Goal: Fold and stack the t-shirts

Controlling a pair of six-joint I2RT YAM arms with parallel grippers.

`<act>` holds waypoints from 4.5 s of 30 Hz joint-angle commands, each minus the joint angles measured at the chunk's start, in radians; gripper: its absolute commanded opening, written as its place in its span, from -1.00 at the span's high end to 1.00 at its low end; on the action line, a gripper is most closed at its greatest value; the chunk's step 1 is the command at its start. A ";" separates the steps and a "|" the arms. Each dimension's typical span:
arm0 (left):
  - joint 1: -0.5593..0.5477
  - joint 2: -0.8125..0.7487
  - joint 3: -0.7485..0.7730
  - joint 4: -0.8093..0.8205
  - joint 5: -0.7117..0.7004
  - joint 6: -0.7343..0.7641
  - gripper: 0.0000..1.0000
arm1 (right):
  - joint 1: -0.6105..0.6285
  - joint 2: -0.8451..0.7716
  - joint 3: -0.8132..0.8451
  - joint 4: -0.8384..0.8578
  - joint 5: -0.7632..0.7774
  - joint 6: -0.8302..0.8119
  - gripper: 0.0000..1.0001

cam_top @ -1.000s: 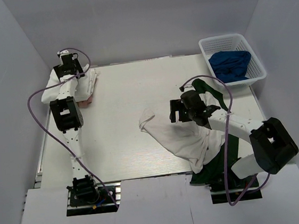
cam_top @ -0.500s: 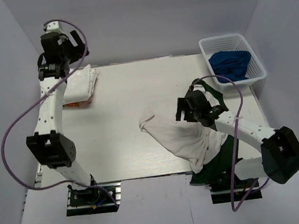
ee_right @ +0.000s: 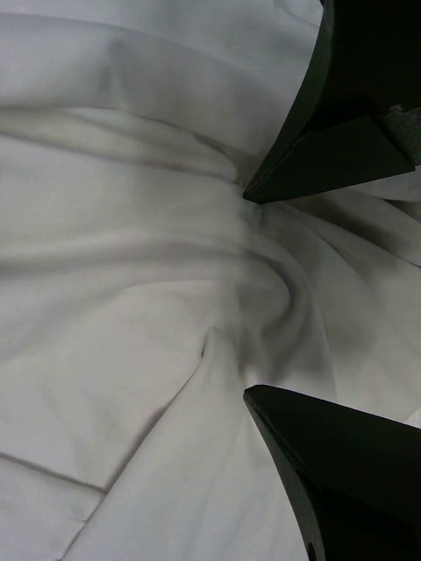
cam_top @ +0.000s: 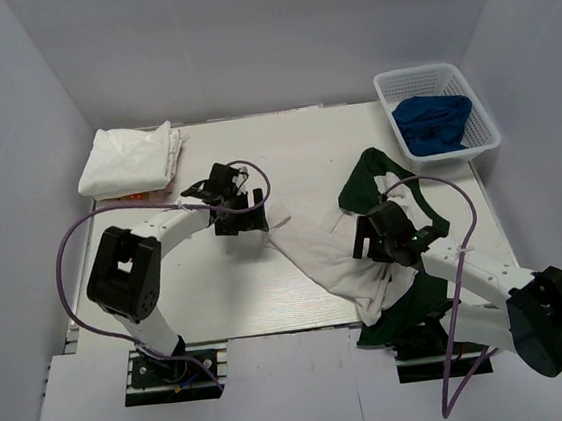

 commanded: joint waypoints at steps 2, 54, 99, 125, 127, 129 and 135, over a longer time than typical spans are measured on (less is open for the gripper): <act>-0.001 -0.167 -0.019 0.041 -0.100 -0.018 -0.98 | -0.002 -0.022 -0.006 0.055 -0.033 -0.049 -0.81; 0.726 0.590 0.777 0.009 -0.281 -0.215 -0.98 | -0.019 0.263 0.193 0.112 0.023 -0.153 -0.81; 0.667 0.695 0.885 0.012 -0.077 0.625 -0.98 | -0.019 0.355 0.253 0.152 -0.040 -0.193 -0.81; 0.628 0.251 0.897 -0.007 0.055 0.432 -0.98 | -0.019 0.154 0.188 0.212 -0.091 -0.196 -0.81; 0.610 0.215 0.860 -0.005 0.055 0.345 -0.98 | -0.020 0.115 0.168 0.209 -0.088 -0.190 -0.81; 0.573 0.215 0.871 -0.080 0.087 0.259 -0.98 | -0.019 0.099 0.154 0.201 -0.048 -0.189 -0.81; 0.347 0.107 0.529 -0.010 0.093 0.116 -0.98 | -0.039 0.038 0.157 0.068 0.153 -0.086 -0.81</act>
